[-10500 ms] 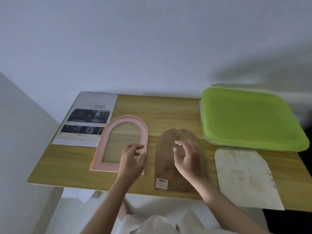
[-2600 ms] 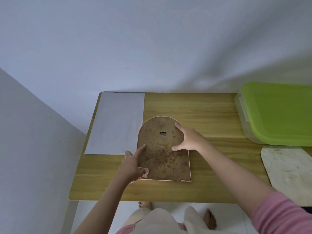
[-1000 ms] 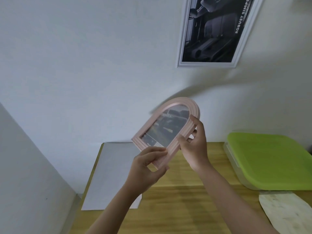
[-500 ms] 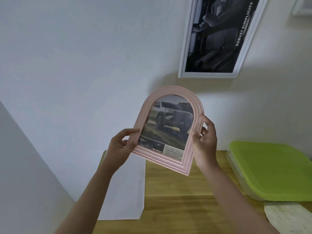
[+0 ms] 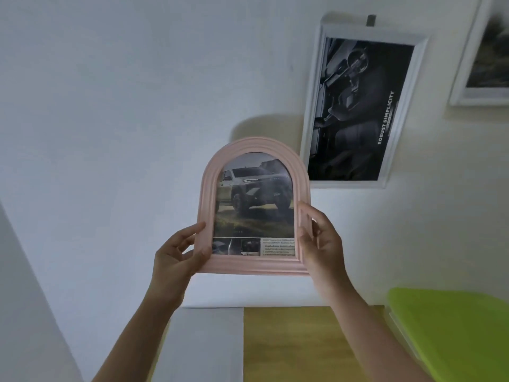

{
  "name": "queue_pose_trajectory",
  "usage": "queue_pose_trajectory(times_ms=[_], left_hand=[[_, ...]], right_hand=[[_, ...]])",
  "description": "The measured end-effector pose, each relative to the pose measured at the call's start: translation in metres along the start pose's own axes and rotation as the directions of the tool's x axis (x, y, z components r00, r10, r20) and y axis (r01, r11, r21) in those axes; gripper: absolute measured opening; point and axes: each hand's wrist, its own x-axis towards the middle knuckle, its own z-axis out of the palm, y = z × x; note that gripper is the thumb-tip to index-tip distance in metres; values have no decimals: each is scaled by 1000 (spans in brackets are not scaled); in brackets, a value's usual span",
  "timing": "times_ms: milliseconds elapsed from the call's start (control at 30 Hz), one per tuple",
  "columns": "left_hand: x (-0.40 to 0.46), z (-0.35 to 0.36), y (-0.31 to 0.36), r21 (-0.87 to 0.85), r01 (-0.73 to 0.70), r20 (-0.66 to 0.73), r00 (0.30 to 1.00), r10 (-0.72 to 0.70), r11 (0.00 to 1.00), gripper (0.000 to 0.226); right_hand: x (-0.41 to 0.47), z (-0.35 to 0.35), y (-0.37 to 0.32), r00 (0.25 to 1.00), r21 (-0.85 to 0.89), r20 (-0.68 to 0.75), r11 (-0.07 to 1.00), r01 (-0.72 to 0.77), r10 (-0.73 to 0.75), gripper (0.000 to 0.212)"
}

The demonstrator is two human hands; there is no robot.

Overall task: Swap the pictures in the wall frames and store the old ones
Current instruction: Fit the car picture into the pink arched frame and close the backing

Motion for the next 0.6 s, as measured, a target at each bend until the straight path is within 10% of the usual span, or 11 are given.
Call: queue_pose_trajectory(times_ms=[600], left_hand=[[177,-6,197,339,-555,202,832,517,760,67]], right_hand=[[223,69,-102,808,-238,-119,806,541,-577,48]])
